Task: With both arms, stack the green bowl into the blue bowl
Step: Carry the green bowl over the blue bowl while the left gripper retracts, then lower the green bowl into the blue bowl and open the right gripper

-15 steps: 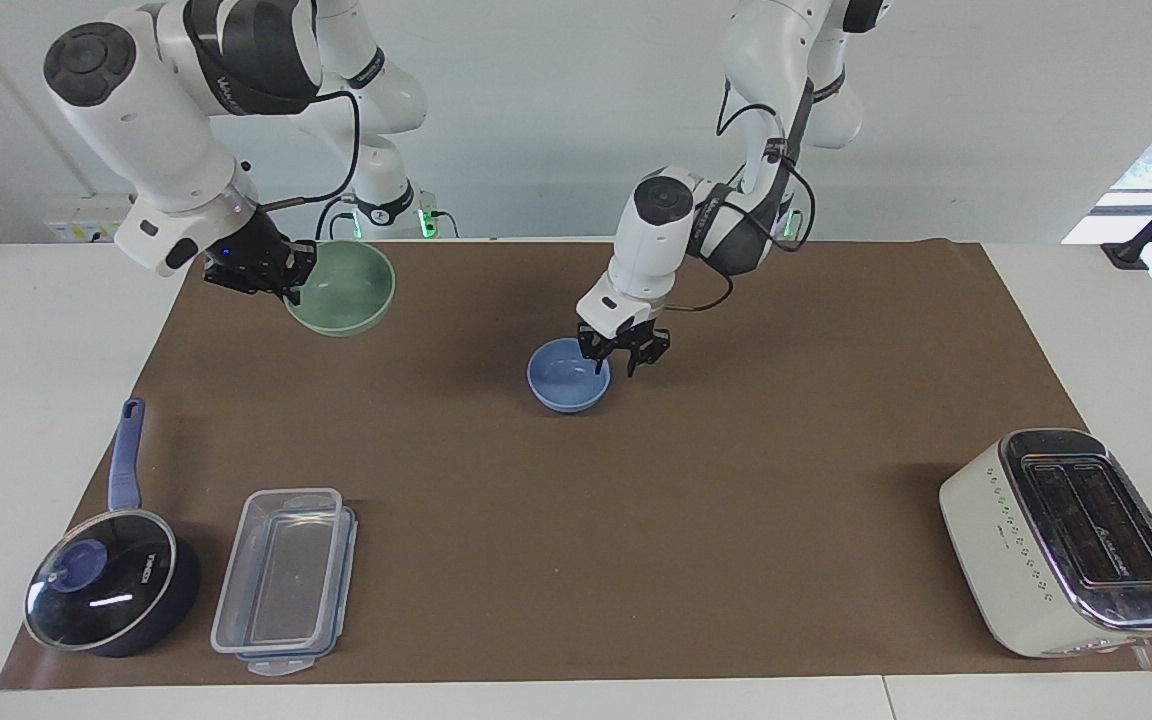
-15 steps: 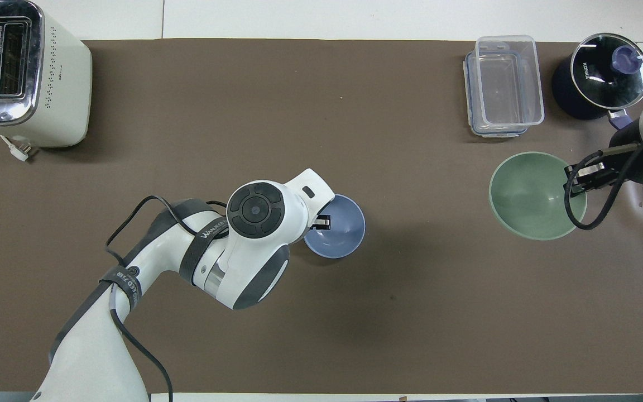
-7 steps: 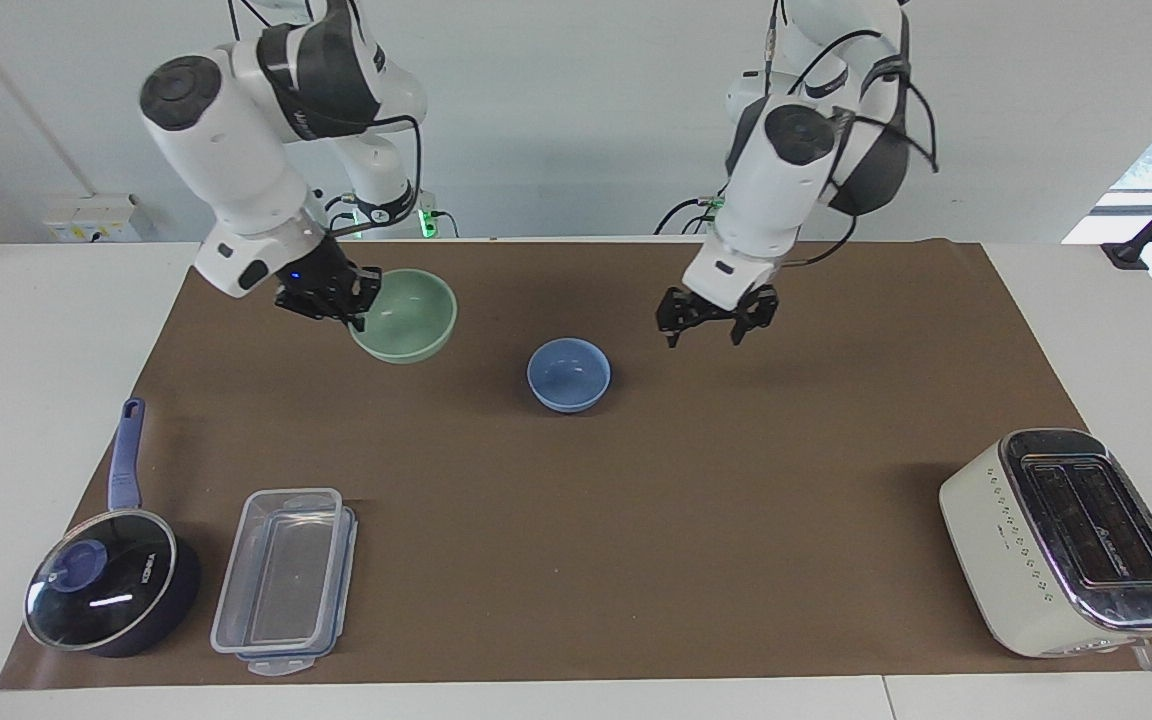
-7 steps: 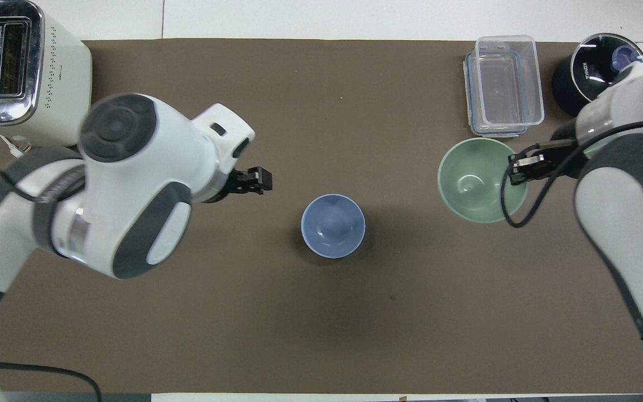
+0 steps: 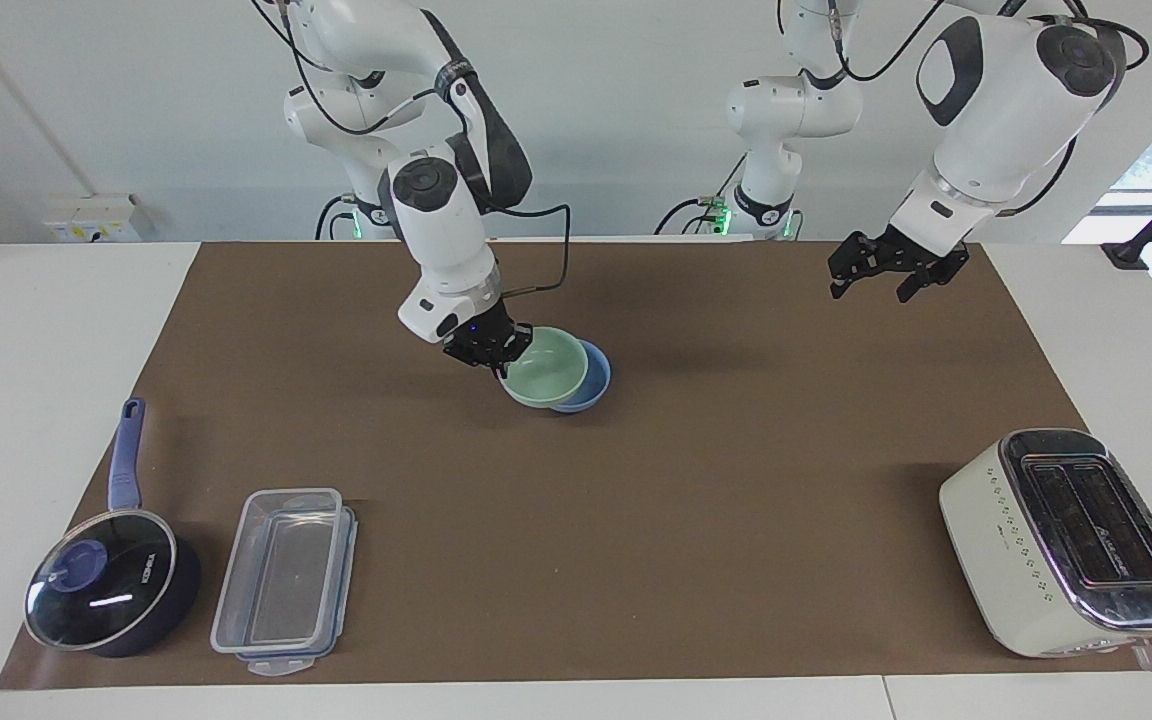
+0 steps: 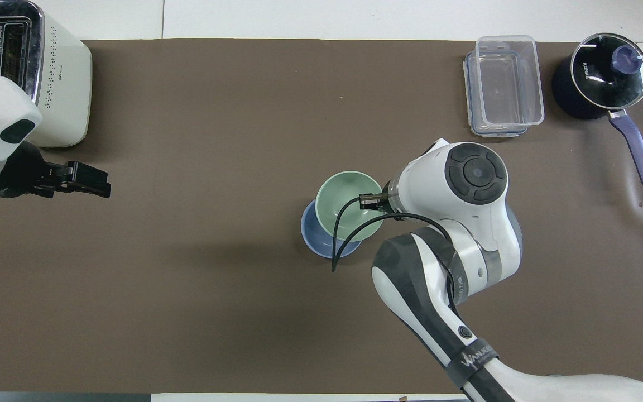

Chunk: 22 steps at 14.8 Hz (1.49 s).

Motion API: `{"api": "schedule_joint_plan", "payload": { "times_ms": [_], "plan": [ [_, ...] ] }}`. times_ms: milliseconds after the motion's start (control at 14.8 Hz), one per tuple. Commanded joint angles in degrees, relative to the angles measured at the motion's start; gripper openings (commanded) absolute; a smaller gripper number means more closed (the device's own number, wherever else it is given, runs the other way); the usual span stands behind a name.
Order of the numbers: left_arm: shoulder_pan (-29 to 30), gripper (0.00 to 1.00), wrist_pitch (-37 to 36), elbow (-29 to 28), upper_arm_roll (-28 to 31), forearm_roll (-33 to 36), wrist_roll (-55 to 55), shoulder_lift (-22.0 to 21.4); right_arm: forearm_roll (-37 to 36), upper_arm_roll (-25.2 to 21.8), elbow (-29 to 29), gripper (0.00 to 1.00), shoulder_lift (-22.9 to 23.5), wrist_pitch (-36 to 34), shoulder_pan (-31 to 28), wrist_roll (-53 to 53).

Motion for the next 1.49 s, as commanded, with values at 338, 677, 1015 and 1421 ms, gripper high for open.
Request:
{"api": "schedule_joint_plan", "payload": {
  "times_ms": [338, 677, 1015, 1421],
  "plan": [
    [-0.27, 1.00, -10.91, 6.12, 0.71, 4.88, 0.27, -1.44, 1.45, -0.21, -3.20, 0.00, 0.41, 3.92, 1.98, 0.18],
    [-0.10, 1.00, -6.17, 5.59, 0.53, 4.44, 0.19, -1.45, 1.80, -0.21, -3.02, 0.00, 1.65, 4.19, 3.39, 0.44],
    [-0.19, 1.00, -6.52, 5.41, 0.62, 4.88, 0.19, -1.27, 1.80, -0.21, -3.02, 0.17, 1.65, 4.27, 3.22, 0.36],
    [-0.01, 1.00, -6.08, 5.33, 0.62, 4.88, 0.27, -1.36, 0.76, -0.74, 8.46, 1.00, 1.38, -7.81, -0.55, 0.36]
  ]
}}
